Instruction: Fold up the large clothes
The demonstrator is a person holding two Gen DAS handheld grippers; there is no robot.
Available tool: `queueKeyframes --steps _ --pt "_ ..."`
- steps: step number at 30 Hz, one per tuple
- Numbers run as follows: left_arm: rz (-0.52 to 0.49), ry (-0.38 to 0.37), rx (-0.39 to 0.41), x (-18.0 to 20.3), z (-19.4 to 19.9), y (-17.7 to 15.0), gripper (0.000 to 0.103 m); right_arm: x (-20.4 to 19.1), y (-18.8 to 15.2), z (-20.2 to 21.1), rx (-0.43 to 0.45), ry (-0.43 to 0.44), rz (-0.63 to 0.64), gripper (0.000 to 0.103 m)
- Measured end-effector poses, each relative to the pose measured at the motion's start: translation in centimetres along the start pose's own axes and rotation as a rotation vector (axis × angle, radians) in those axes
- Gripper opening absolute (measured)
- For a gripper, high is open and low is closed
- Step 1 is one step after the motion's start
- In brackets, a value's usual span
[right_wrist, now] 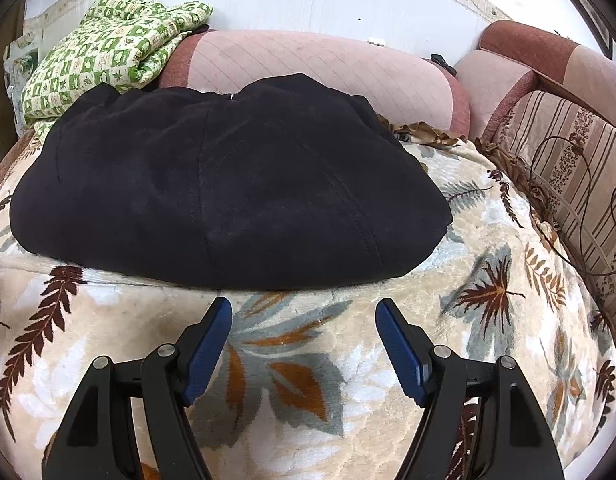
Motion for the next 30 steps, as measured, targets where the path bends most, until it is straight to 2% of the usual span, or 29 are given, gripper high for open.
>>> queueKeyframes --steps 9,30 --pt "0.020 -0.008 -0.018 -0.41 -0.38 -0.14 0.103 -0.46 0.11 0.64 0.038 -0.014 0.032 0.078" --pt "-0.006 0.003 -0.014 -0.15 -0.41 -0.21 0.103 -0.61 -0.05 0.70 0.022 0.016 0.021 0.080"
Point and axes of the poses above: each gripper's, at about its wrist camera, not at the fingertips, and z roughly against the way its jaws point, x to its right, y to its top, the point moved 5 cm from there along -z, roughly the way its jaws point, and after that the axes turned 5 degrees about -z, right-handed, at the moved point
